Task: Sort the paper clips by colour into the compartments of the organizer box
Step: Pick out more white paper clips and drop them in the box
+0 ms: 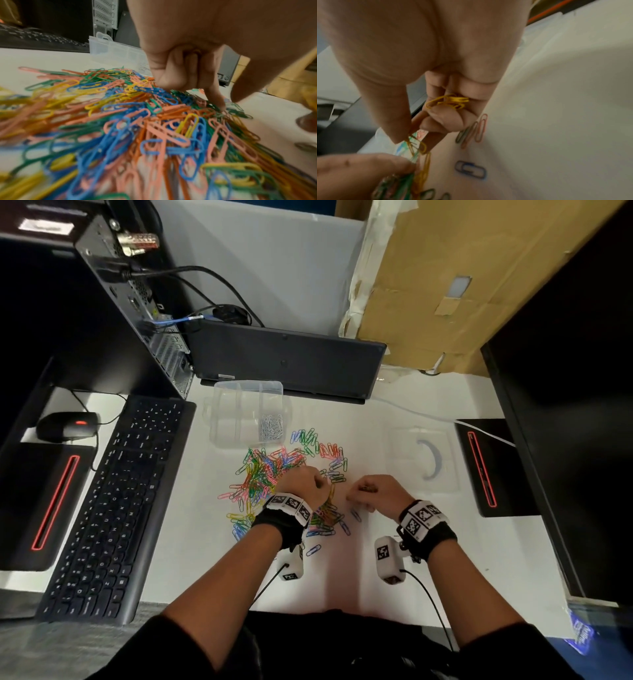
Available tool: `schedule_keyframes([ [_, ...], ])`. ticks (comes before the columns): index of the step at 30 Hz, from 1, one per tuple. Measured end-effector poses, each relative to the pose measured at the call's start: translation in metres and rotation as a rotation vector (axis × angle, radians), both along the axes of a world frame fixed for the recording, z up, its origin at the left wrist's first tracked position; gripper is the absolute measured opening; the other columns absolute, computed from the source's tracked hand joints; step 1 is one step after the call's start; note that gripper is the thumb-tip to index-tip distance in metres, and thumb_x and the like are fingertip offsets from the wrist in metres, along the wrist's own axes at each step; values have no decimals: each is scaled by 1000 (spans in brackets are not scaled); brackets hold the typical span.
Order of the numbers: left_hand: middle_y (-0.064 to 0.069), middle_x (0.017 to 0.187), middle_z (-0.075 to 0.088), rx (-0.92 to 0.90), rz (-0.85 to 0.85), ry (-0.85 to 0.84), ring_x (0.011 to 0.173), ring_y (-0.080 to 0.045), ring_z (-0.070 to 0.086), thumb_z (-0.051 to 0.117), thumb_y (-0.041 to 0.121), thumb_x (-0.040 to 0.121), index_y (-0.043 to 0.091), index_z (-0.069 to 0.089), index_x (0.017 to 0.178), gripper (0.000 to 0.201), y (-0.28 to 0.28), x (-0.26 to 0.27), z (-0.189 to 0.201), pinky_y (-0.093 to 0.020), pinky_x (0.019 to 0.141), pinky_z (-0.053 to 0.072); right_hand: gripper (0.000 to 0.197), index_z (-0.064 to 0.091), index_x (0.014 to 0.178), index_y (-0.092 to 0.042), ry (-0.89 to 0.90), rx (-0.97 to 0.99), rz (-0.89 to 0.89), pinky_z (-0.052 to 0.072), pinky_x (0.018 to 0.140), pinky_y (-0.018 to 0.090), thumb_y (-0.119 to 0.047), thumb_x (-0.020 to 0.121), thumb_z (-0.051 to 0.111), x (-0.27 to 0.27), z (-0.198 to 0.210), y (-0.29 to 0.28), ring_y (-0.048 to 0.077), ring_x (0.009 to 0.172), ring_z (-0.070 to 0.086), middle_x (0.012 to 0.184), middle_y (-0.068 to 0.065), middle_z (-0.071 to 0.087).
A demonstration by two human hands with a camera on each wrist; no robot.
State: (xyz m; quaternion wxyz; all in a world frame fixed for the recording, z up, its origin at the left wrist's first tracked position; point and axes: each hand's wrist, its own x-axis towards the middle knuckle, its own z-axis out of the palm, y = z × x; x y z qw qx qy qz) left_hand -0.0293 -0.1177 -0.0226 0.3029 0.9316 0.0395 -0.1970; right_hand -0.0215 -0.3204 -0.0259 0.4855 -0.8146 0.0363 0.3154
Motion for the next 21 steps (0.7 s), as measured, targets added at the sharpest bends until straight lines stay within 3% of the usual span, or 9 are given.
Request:
schedule_keyframes([
  [2,10,81,70,10,21,-27,76,-13,64,65,38,80,28,69,74,13,-5,-2,-4,-27,71,55,5,70,82,-8,125,185,-218,42,54,23,-7,87,71,-2,3,1,15,61,54,74,11,66],
  [5,9,82,68,28,17,-28,76,-15,63,69,43,74,30,64,71,14,-10,-3,-5,-30,71,56,6,66,95,-4,321,463,-533,38,48,20,-1,91,63,-3,9,6,10,53,48,70,6,60],
  [8,7,83,68,7,2,-35,79,-15,61,73,45,74,29,63,75,19,-11,-4,-5,-29,71,54,24,63,116,-3,402,623,-645,40,46,18,-7,92,61,2,9,2,9,55,48,77,4,56],
  [10,10,87,70,5,-2,-31,83,-14,64,73,45,74,31,66,72,16,-10,-2,-3,-30,74,55,26,64,112,-4,430,674,-646,44,48,19,-13,88,64,3,12,1,11,57,51,75,5,55],
  [13,11,93,73,11,-45,-5,86,-14,67,71,41,77,31,74,74,11,-8,1,5,-31,78,57,14,62,89,-8,505,723,-641,50,50,20,-23,87,63,2,17,5,14,58,56,70,4,56],
  [15,9,92,74,41,-83,17,84,-17,67,67,37,82,29,75,74,15,-10,2,7,-32,78,57,25,59,80,-11,541,650,-619,45,46,21,-30,96,57,2,17,6,15,53,51,66,4,52],
  [17,6,84,73,60,-88,18,79,-19,67,63,39,86,24,76,73,23,-14,-1,7,-31,77,57,28,59,76,-11,489,434,-573,35,42,19,-30,96,60,1,18,6,12,45,45,60,2,49],
  [19,4,78,72,77,-88,25,78,-20,67,64,43,85,23,76,74,26,-18,-2,5,-31,77,57,25,62,77,-7,363,164,-427,28,40,18,-24,94,63,0,17,4,9,43,40,57,2,53],
  [21,2,83,72,85,-101,47,82,-23,67,66,43,85,23,77,77,24,-19,-1,4,-34,79,58,25,69,84,-4,270,-15,-237,30,43,20,-27,91,67,-3,16,4,10,50,40,68,4,61],
])
